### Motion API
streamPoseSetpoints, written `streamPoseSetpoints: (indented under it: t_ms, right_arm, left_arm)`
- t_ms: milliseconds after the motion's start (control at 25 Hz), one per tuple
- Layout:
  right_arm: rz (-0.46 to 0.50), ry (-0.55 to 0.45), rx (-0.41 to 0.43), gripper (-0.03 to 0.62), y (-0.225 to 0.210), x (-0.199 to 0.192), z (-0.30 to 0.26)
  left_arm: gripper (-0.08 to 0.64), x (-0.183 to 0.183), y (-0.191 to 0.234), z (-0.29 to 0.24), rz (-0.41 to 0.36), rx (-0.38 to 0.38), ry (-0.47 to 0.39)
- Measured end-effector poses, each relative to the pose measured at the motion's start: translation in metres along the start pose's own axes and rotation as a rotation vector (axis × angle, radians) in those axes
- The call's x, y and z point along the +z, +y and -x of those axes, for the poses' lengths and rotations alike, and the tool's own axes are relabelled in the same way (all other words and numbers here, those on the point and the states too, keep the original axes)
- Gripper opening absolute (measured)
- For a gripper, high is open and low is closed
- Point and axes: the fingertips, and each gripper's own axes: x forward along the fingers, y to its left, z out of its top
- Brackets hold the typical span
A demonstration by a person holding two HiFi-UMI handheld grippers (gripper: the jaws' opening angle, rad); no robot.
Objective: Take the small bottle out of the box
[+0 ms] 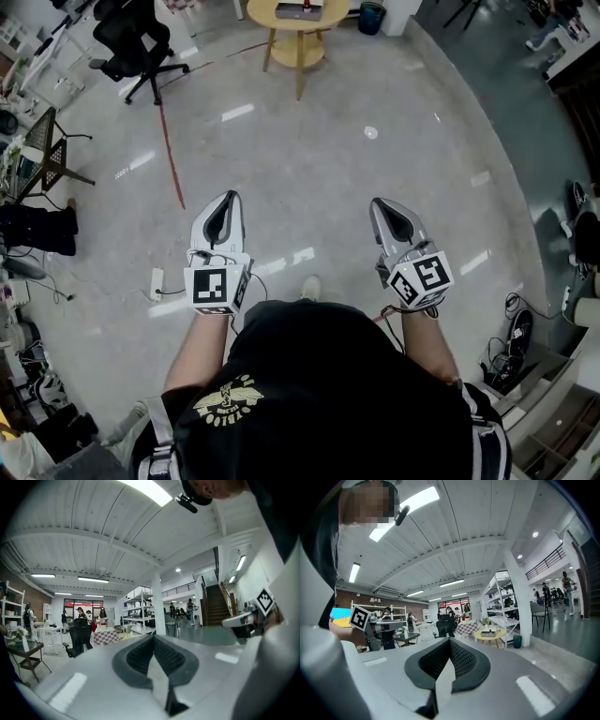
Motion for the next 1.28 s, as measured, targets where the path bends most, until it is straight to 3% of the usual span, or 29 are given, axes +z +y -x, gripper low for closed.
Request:
streamPoseSetpoints:
  t_ms: [280,560,960,1280]
  right_arm:
    - [-0.003,0.007,0.021,0.008,-0.01,-0.003,0.004]
    - [-0.086,0.028,-0.014,0.008,-0.018,-0.014,0.006]
    - [-0.09,0.045,0.007,0.008,0.003,-0.021,-0.002]
    - [-0.074,0.048,0.004,0.008,0.005,-0.013,-0.015]
  left_arm:
    - [0.0,-0.006,-0.003,-0.008,0.016,0.004,0.05]
    - [0.0,-0.015,-0.004,0.0,0.033,-0.001,0.06]
    - [0.0,-0.021,0.02,0.007,0.052,0.018,0.069]
    - [0.0,-0.026,0.017,-0.002,0.049,-0.026,0.075]
